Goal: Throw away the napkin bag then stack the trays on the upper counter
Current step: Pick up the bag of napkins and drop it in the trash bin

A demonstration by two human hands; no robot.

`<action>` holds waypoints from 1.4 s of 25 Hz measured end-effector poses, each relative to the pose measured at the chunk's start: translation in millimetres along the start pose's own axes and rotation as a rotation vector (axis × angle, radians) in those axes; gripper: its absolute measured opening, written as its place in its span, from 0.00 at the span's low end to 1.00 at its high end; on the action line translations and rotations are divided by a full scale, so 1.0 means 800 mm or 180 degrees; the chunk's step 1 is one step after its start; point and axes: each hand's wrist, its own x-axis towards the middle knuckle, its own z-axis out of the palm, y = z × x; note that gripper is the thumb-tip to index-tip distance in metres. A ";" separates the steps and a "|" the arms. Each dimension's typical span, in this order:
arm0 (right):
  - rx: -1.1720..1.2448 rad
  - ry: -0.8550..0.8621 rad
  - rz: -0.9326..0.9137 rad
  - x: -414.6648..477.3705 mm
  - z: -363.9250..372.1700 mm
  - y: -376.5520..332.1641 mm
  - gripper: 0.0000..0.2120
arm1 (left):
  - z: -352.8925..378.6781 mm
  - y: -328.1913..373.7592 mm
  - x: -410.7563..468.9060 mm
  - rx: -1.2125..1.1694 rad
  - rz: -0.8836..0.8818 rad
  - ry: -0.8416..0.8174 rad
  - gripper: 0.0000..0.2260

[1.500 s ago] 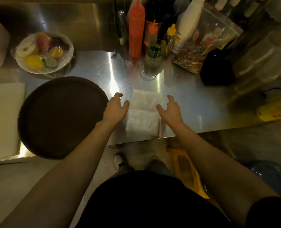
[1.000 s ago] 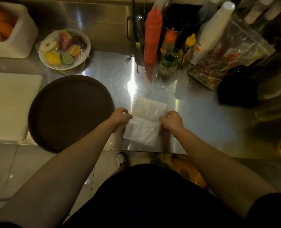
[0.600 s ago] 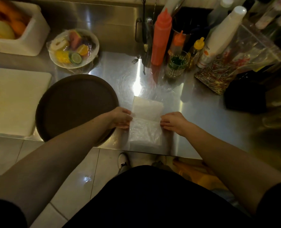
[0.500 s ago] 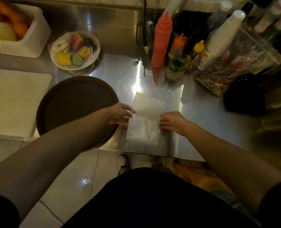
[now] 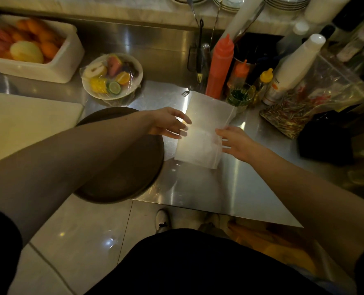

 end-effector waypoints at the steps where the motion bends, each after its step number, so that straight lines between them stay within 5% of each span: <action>1: 0.0011 0.0023 -0.0077 0.001 -0.001 -0.006 0.16 | -0.005 0.006 0.000 0.0056 0.0030 0.0037 0.11; 11: -0.0013 0.0068 -0.0805 -0.002 -0.008 -0.056 0.04 | -0.041 0.071 0.007 0.0904 -0.0172 0.0040 0.09; 16: -0.0011 -0.0058 -0.0925 -0.014 -0.035 -0.080 0.08 | -0.038 0.076 0.000 0.0598 0.0023 -0.0162 0.10; 26: 0.0183 -0.0609 -0.1409 -0.060 -0.033 -0.169 0.15 | -0.053 0.103 -0.062 -0.0525 0.0887 0.0231 0.09; 30: 0.0177 -0.0779 -0.1628 -0.079 -0.026 -0.193 0.12 | -0.064 0.112 -0.082 -0.0854 0.1254 -0.0046 0.26; 35: 0.0335 -0.0871 -0.1692 -0.097 -0.020 -0.216 0.11 | -0.074 0.120 -0.099 -0.1083 0.1866 -0.0042 0.27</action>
